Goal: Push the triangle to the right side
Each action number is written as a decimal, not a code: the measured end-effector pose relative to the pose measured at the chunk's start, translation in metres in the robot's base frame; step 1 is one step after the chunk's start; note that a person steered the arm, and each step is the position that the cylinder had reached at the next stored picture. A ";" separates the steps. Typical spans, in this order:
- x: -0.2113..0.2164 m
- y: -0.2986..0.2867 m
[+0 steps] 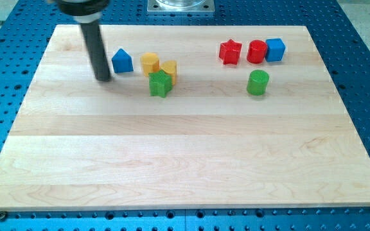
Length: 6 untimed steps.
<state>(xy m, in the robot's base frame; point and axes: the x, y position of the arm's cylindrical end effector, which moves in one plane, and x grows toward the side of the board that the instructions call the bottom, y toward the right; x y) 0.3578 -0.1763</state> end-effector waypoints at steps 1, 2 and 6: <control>-0.028 0.028; -0.035 0.061; -0.053 0.137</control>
